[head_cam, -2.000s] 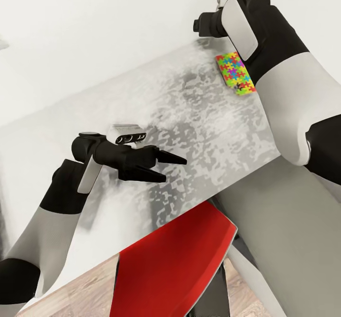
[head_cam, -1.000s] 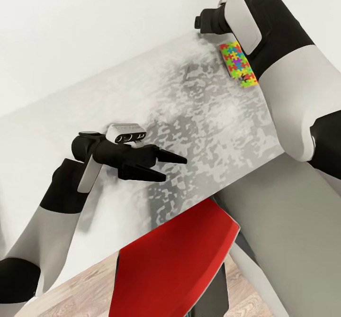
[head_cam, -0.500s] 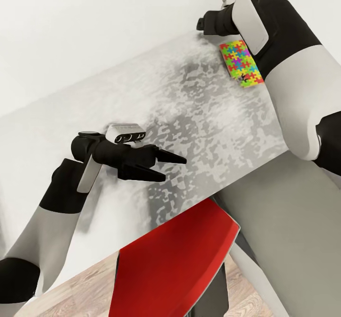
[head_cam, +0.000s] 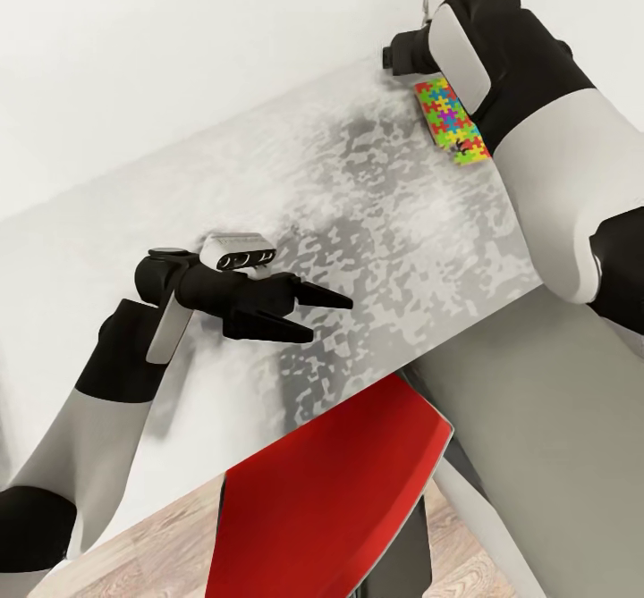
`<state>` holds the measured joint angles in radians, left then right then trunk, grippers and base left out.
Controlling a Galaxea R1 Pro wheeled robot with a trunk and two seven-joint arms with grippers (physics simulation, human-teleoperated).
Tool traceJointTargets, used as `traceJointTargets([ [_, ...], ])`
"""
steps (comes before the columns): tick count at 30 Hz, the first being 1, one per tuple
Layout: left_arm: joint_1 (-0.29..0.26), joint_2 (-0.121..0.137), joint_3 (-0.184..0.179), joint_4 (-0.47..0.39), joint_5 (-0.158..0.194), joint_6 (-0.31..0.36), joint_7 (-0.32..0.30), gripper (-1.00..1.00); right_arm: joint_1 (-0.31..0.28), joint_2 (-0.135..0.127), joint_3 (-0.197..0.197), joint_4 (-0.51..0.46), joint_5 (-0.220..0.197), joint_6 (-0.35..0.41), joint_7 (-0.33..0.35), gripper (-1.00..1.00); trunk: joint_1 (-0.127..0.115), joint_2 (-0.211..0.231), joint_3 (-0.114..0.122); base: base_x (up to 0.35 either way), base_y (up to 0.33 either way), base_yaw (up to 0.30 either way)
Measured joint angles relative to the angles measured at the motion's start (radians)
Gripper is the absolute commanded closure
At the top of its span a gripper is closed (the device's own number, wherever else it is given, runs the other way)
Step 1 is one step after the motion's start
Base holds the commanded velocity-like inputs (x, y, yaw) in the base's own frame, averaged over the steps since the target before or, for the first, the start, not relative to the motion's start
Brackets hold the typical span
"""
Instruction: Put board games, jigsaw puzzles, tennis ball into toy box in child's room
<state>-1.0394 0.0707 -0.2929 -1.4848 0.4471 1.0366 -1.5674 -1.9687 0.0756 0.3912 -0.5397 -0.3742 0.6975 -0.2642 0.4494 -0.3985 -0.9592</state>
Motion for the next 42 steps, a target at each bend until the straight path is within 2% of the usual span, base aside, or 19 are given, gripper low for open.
traceJointTargets([
  [3,0.0,-0.001,0.0,0.0,0.0,0.0,0.0,-1.0,0.0,0.003,-0.001,0.002,0.031,0.001,-0.005,-1.0,0.0,0.0,0.0,0.0,0.0,0.0],
  [7,0.0,-0.001,0.0,0.0,0.0,0.0,0.0,-1.0,0.0,0.004,-0.001,0.003,0.044,0.002,-0.007,-1.0,0.0,0.0,0.0,0.0,0.0,0.0],
  [25,-0.002,-0.002,0.0,0.0,0.001,0.0,0.0,-1.0,-0.032,0.007,0.004,0.002,0.056,0.008,-0.02,-1.0,0.0,0.0,0.0,0.0,0.0,0.0],
  [35,-0.002,-0.001,0.0,0.0,0.001,0.0,0.0,-1.0,-0.032,0.02,0.0,-0.004,0.054,-0.005,-0.134,-1.0,0.0,0.0,0.0,0.0,0.0,0.0],
  [42,-0.002,0.001,0.0,0.0,0.001,0.0,0.0,-1.0,-0.031,0.026,-0.002,-0.009,0.055,-0.019,-0.161,-1.0,0.0,0.0,0.0,0.0,0.0,0.0],
])
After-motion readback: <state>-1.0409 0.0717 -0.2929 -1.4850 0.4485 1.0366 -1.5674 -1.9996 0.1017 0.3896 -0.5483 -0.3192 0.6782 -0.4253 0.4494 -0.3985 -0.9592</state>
